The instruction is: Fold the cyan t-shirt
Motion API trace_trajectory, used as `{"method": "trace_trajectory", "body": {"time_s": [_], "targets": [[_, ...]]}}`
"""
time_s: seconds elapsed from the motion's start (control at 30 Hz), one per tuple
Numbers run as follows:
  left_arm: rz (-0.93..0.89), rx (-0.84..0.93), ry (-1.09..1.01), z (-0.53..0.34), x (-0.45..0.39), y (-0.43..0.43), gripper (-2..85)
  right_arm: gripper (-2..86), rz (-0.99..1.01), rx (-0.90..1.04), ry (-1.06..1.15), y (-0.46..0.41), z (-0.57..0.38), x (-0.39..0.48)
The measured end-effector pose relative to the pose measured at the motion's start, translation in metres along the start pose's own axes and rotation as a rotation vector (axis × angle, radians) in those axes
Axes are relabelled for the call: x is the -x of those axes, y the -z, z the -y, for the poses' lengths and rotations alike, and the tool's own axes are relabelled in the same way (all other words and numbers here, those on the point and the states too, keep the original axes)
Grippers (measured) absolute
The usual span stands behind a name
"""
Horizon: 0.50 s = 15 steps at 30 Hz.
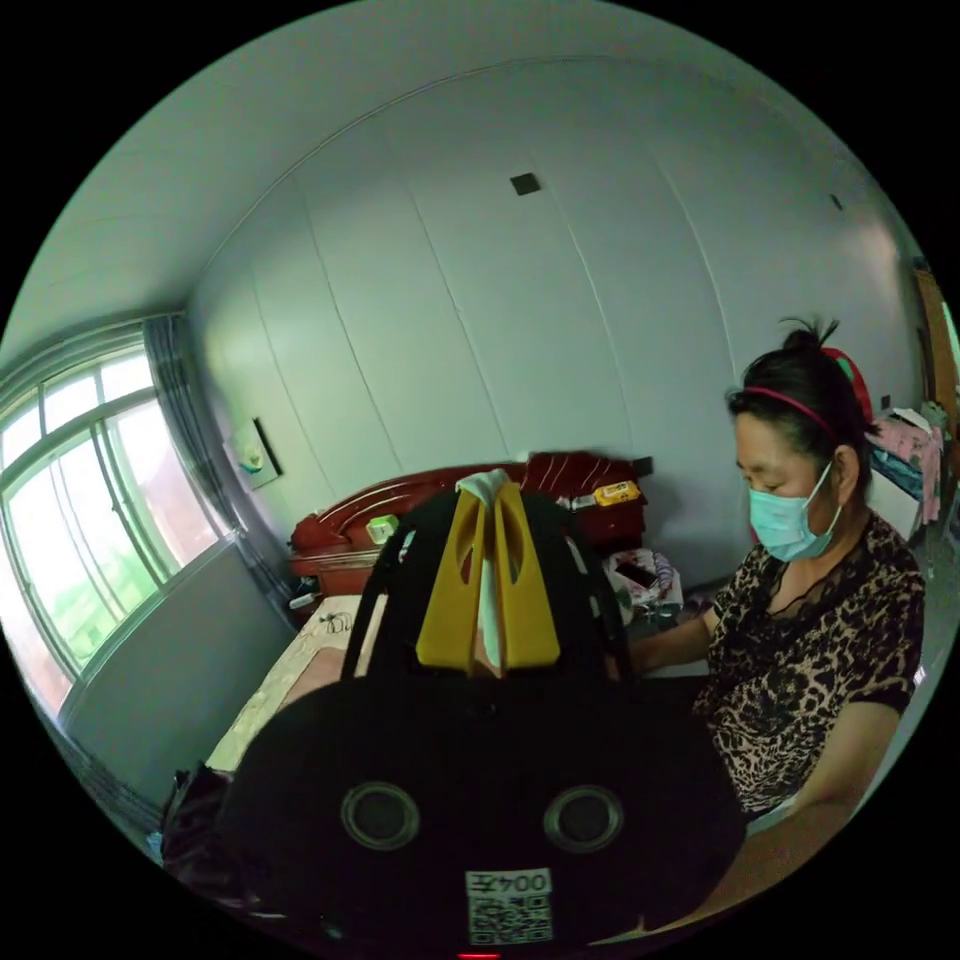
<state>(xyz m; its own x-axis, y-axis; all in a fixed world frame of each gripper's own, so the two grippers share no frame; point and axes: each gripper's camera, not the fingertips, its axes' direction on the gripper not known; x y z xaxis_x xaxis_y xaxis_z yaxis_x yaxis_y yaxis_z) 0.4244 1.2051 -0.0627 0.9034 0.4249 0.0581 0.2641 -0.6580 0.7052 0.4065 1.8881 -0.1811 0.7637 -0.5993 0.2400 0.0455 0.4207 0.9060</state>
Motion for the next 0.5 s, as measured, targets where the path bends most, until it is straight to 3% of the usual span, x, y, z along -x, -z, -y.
{"method": "trace_trajectory", "body": {"time_s": [0.17,0.33,0.5], "targets": [[0.177,0.054,0.099,-0.046,0.04,0.042,3.1,-0.2,-0.379,-0.012,-0.021,0.022,0.046,0.007],[0.315,0.125,0.188,-0.107,0.074,0.078,2.9,-0.5,-0.924,0.12,0.172,0.031,0.151,0.047],[0.395,0.153,0.224,-0.176,0.098,0.103,1.4,-0.8,-1.147,0.117,0.31,0.029,0.217,0.084]]}}
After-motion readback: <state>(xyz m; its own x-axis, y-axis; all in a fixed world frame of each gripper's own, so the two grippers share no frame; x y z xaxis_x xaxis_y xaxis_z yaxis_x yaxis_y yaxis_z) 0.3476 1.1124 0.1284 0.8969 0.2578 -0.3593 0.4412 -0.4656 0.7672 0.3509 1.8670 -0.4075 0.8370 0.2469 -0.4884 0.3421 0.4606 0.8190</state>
